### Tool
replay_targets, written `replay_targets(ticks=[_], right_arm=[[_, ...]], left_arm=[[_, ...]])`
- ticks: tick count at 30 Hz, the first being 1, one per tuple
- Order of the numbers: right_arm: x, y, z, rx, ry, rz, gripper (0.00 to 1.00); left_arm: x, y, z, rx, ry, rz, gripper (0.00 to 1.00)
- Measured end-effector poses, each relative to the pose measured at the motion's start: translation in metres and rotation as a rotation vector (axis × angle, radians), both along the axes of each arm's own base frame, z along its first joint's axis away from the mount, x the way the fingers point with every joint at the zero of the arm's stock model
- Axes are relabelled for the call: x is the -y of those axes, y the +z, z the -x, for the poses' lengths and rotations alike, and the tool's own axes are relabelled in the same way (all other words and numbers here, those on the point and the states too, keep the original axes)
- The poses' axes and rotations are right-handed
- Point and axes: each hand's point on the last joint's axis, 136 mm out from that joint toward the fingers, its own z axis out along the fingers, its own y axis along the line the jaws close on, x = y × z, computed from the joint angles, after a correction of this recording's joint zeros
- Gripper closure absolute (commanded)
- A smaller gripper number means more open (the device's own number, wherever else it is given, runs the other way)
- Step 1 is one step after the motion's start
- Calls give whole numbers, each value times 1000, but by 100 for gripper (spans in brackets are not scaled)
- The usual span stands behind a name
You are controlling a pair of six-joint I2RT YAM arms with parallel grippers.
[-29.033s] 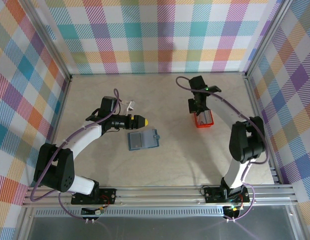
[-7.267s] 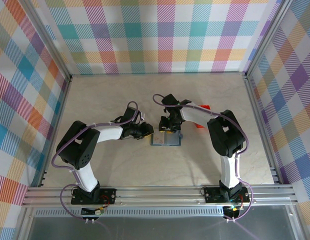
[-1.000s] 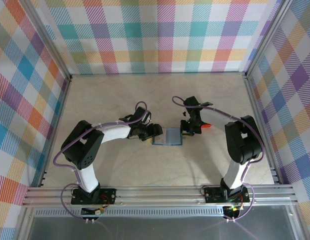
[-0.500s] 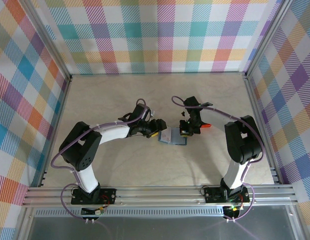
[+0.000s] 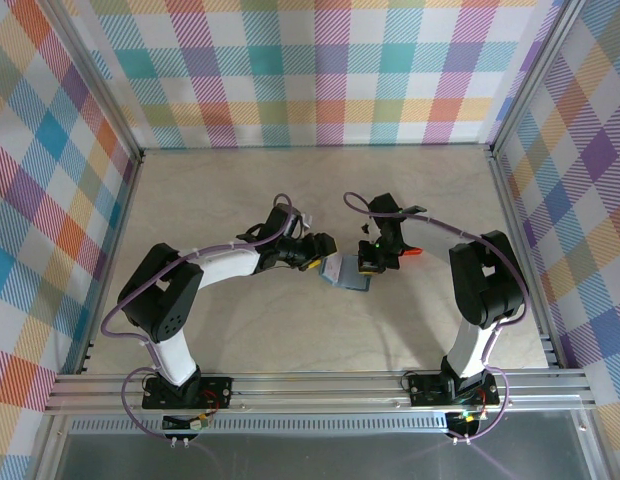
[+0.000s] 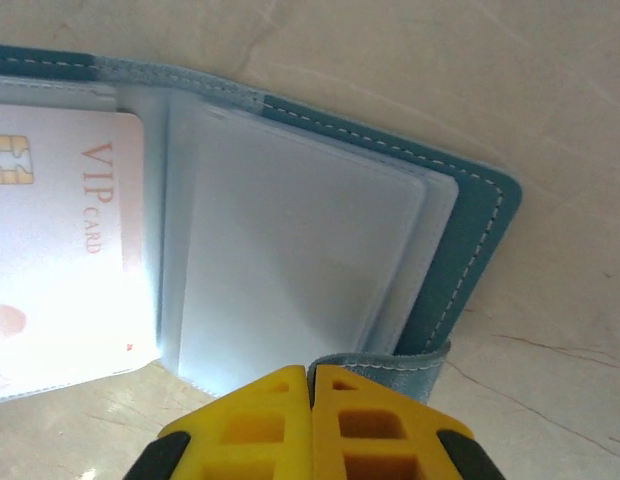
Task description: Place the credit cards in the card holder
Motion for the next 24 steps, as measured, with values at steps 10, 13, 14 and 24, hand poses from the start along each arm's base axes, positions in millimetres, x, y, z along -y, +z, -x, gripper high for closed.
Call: replay_targets(ticks=[10,13,14,24], right_arm=[[-2,1,-2,6,2,-13,100],[-3,1,-2,6,3,-17,100],[-4,2,-1,5,3,-20,100],[-5,2,-1,1,6,-30,100]], left_arm=[[1,-2,4,-1,-16,-13,61],[0,-3,5,2,-25,-26,68],[0,-4,5,1,-28,-33,70],[-5,-9,8,6,-44,-79,83]])
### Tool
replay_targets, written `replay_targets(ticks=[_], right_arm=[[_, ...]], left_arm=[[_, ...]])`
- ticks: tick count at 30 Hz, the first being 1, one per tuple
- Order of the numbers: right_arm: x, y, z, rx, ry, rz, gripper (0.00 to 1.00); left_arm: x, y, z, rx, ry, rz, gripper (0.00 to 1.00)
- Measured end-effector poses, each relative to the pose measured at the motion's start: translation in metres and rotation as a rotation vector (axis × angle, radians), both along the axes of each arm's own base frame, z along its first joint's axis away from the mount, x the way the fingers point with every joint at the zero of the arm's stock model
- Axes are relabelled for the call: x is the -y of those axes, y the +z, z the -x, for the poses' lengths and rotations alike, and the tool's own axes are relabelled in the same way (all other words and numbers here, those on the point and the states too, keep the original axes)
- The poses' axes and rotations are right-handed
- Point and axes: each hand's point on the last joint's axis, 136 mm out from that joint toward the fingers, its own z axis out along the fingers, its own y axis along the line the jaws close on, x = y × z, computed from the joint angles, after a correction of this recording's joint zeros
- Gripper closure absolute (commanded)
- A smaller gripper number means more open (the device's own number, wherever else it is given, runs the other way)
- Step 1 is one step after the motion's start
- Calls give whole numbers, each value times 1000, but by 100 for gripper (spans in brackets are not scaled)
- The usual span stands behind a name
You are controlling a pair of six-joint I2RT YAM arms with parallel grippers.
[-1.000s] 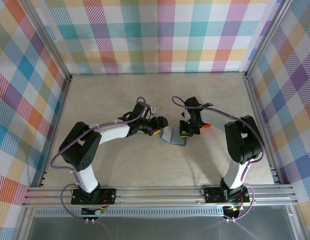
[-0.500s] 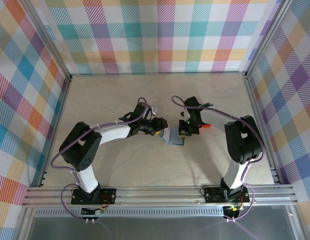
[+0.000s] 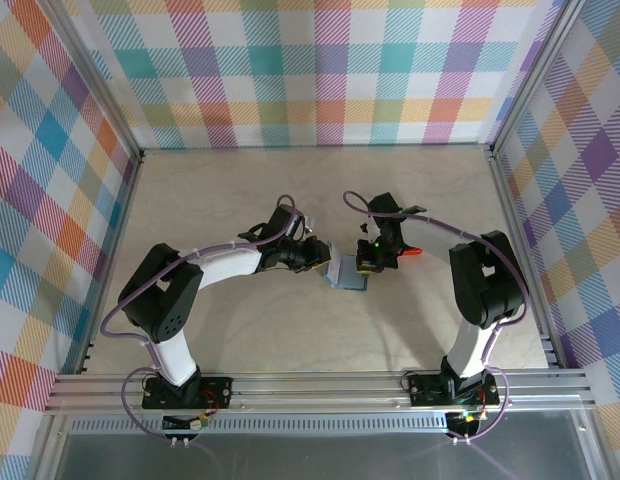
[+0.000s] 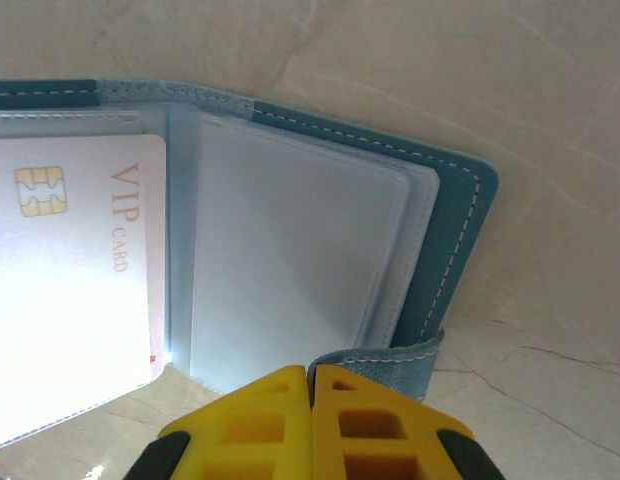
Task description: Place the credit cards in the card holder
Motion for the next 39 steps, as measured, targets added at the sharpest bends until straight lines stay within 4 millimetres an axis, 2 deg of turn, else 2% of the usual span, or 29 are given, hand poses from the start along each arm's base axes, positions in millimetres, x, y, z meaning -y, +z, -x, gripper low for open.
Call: replay_targets(ticks=[9,14,24,31,39], right_arm=[[-2,2,1,-1,10,-16,100],[-11,9,1,17,31,-54,100],[-33,19,4,23,50,-134,100],[-35,16,1,12,29,-137,99],[-27,11,1,8,6,-85,98]], left_arm=[[-5,-4,1,11,-18,-50,95],[-14,-8,2,25,-29,-117,100],[-44,1,11,56,-24,-269,100],[-53,4,13,71,-28,-311,100],[-59,4,15,73,-33,-360,97]])
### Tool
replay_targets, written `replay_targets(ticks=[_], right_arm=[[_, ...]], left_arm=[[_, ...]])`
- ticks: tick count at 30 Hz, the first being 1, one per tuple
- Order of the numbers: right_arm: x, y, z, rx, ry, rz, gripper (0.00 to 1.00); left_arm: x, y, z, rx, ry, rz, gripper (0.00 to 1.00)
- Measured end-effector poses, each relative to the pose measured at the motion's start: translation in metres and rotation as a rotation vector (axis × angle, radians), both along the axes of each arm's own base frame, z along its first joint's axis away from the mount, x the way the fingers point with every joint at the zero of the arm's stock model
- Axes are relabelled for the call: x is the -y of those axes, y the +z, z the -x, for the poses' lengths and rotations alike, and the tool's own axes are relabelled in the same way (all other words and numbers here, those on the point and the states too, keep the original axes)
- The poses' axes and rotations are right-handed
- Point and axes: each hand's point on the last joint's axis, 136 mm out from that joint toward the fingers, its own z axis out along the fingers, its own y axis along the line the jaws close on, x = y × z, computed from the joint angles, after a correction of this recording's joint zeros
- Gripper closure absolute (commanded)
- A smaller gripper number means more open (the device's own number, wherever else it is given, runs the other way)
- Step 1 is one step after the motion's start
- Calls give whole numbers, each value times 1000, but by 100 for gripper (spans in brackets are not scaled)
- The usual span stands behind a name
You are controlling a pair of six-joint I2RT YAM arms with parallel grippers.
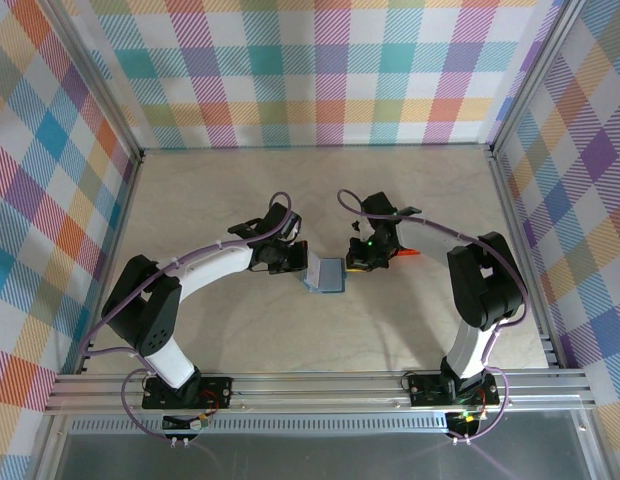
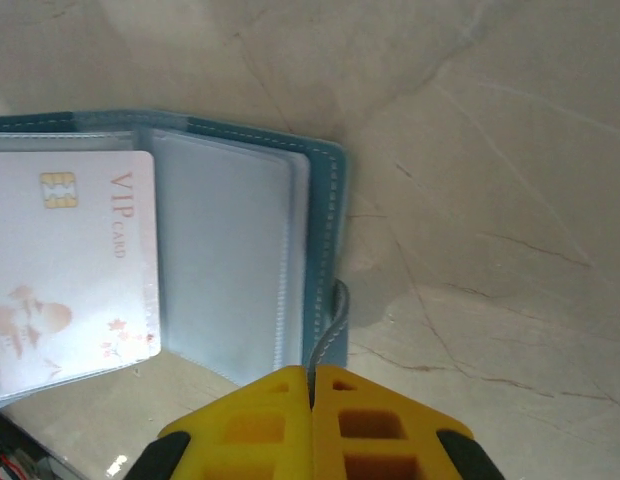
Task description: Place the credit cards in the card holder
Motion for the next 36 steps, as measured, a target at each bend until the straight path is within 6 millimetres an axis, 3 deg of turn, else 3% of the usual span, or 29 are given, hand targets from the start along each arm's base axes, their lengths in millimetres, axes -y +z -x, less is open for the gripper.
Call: replay_targets(ticks=[3,6,10,16,23,30,32,36], right_arm=[[2,-1,0,0,-3,12,98],[3,-1,0,3,-4,16,98],[3,-1,0,3,-4,16,98],[3,-1,-1,3,-5,16,98],[5,-2,-2,2,-13,16,97],[9,-3,-3,-3,-23,18,96],[10,-3,-3,-3,-25,18,96],[10,-3,-3,-3,-25,18,95]], left_arm=[[2,3,-1,6,-5,3,91],[8,7,0,14,-22,12,77],[25,16,6,20,-65,60,64],[57,25,12,23,-136,143,58],[81,13,16,-7,-175,181,55],[71,16,7,37,-118,129,43],[60,27,4,74,-87,97,39],[24,70,-1,175,22,55,27]])
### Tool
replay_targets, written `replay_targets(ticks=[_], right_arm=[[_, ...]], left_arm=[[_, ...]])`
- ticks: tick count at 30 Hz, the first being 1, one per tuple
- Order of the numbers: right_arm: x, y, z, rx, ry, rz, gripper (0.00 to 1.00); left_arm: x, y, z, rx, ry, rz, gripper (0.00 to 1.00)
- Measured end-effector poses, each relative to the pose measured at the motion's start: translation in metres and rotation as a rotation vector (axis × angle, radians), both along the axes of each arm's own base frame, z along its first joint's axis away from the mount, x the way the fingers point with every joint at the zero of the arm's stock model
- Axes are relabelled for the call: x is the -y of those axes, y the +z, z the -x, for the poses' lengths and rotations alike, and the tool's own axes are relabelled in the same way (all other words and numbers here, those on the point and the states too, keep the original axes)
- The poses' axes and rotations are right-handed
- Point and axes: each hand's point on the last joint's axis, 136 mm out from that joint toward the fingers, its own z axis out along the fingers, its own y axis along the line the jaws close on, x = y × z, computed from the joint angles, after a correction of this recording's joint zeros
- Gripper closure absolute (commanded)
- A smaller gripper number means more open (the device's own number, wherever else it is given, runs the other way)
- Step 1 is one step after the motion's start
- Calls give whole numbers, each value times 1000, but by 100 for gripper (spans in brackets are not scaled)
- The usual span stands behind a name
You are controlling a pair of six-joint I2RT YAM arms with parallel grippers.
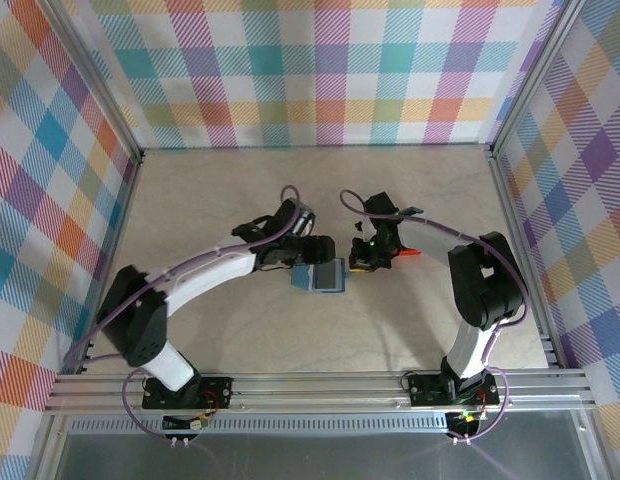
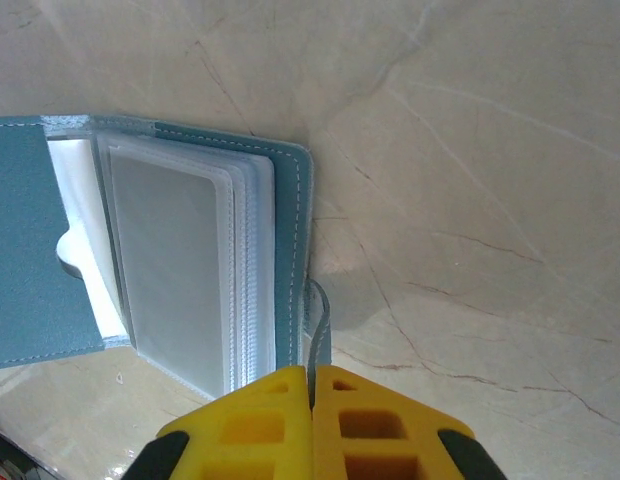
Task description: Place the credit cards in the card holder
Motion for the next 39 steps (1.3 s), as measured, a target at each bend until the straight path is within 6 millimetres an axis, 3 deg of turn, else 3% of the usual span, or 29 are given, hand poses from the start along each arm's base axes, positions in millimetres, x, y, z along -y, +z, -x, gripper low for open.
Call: replay_targets(ticks=[2,4,6,11,19,25,35,39], right_arm=[[0,0,0,0,0,0,95],[0,0,0,0,0,0,95],[0,0,0,0,0,0,95],[0,0,0,0,0,0,95],[0,0,0,-1,0,0,95],[0,0,0,-1,0,0,95],[2,0,-1,-28,-28,-56,93],[4,0,-3,-37,-46,-71,93]], left_arm=[[-17,12,-1,26,42,4,23],[-38,9,-5,21,93,6,19],[-57,-12,-9,-23,145,20,5],[-76,-70,-1,-140,172,66,3],[-34,-70,-13,-142,67,259,9],[-16,-72,-16,-159,35,339,13],[27,-48,0,-143,-72,407,16],[42,-51,1,-154,-84,421,16]])
